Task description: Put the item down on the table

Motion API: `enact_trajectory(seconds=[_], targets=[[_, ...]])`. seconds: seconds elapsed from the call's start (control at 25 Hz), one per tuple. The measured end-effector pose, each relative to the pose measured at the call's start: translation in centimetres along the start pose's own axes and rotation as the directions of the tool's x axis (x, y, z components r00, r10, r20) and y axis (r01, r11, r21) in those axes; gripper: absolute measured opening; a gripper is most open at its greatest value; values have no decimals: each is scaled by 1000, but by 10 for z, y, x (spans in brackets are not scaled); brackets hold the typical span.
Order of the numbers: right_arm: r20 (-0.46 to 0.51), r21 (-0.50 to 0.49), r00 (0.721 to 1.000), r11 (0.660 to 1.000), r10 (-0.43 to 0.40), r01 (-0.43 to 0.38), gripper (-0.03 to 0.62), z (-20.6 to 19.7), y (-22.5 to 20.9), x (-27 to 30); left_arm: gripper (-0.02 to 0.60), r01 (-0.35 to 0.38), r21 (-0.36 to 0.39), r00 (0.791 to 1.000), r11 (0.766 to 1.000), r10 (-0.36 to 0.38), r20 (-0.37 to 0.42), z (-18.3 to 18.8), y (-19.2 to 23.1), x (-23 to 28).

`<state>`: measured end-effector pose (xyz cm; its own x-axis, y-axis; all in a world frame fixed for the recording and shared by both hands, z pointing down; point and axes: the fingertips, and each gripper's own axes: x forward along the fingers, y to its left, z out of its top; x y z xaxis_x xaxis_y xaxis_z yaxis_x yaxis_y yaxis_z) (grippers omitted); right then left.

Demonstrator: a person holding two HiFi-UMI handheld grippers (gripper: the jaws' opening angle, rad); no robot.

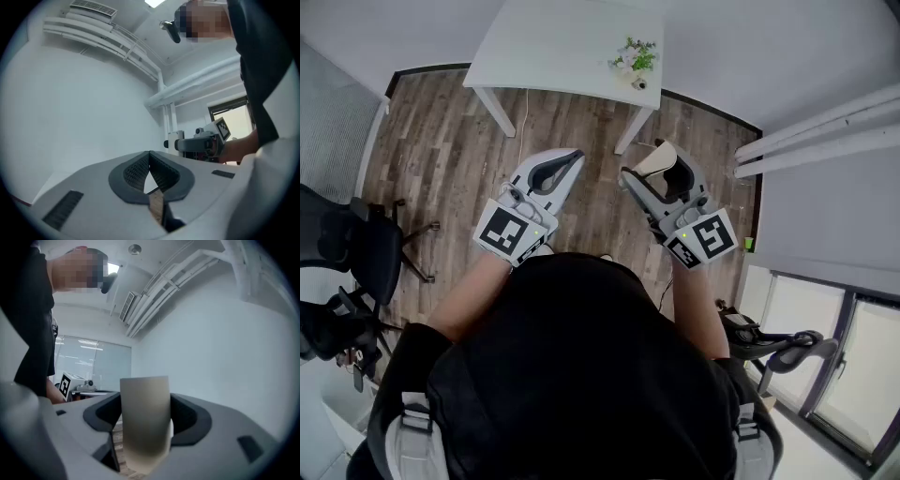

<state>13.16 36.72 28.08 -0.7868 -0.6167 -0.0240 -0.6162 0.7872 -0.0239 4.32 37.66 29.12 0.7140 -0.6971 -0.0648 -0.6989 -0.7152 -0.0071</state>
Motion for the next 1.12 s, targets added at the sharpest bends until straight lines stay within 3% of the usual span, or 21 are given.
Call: enact_trajectory(seconds=[0.16,0.48,0.92,1.12], targets=[[12,-1,1000,1000,-18,18,313,2,-9,2,-6,2,8,1000,1000,-2,0,0,2,4],[28,44,999,999,29,-30,313,-2,-11,-31,-6,8,28,1000,1000,-9,20,2,-24,15],[32,60,998,996,60,-62,313,-17,-26,-71,-6,-82,9,996,997,82,-19,-11,-58,27],[48,74,997,996,56,-59,313,-15,-38,-69,-6,-112,12,993,994,112,-33,-13,-55,31]])
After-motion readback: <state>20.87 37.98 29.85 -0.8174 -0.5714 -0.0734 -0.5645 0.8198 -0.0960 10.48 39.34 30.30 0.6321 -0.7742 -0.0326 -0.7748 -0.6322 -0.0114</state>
